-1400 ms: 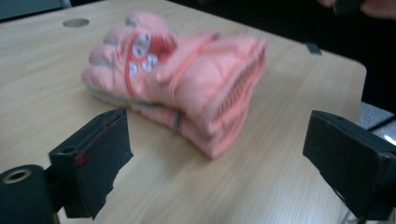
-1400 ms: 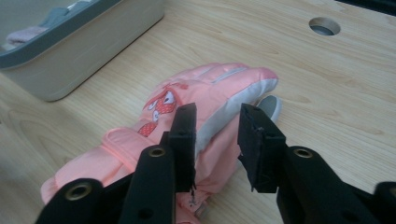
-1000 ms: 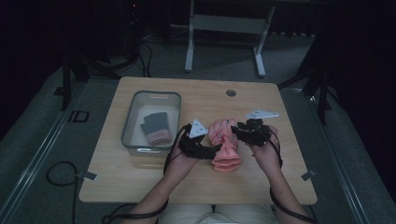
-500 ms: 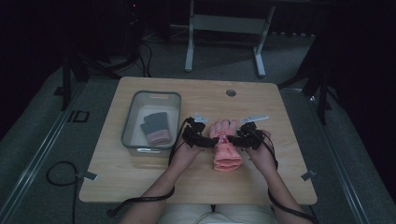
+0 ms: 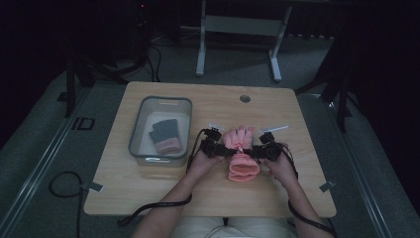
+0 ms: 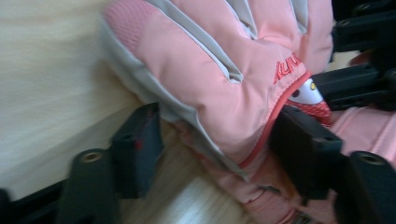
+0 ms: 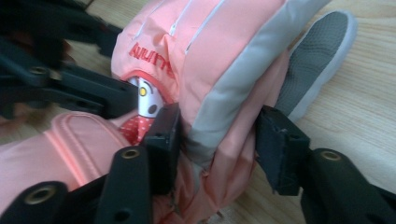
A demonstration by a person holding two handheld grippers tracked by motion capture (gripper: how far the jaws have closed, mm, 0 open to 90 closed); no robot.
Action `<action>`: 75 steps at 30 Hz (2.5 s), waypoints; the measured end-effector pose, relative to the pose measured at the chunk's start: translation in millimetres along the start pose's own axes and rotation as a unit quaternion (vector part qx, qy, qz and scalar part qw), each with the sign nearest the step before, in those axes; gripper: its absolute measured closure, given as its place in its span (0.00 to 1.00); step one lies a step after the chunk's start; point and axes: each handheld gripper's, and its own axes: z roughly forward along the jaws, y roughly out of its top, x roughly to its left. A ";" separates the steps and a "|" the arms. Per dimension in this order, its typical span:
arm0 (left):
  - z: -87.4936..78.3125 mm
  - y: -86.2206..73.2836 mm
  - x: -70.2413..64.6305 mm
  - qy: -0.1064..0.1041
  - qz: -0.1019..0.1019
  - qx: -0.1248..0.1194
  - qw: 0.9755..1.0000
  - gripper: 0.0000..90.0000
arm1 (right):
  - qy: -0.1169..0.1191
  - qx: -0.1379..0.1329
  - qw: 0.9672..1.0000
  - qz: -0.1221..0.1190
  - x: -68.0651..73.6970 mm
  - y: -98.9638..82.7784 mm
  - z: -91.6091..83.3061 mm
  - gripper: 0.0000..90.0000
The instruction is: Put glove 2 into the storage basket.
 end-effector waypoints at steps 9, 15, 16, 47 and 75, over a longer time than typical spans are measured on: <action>-1.5 2.4 -4.2 -0.031 -0.003 0.004 0.999 0.80 | 0.013 -0.024 1.000 0.012 0.3 -5.5 -0.3 0.72; -14.3 11.1 -17.9 -0.020 0.022 -0.001 1.000 0.84 | 0.016 -0.038 0.999 0.010 2.7 -2.7 -8.9 0.76; -16.9 12.9 -19.8 -0.019 0.026 -0.002 0.999 0.84 | 0.026 -0.045 0.998 0.018 1.3 -1.7 -11.6 0.76; -120.1 50.0 -44.7 0.047 0.062 -0.068 0.995 0.85 | 0.055 -0.115 0.991 -0.039 53.8 72.4 -49.8 0.76; -210.7 37.9 -10.9 0.109 0.036 -0.105 0.988 0.85 | 0.094 -0.109 0.985 -0.098 125.7 139.2 -13.9 0.76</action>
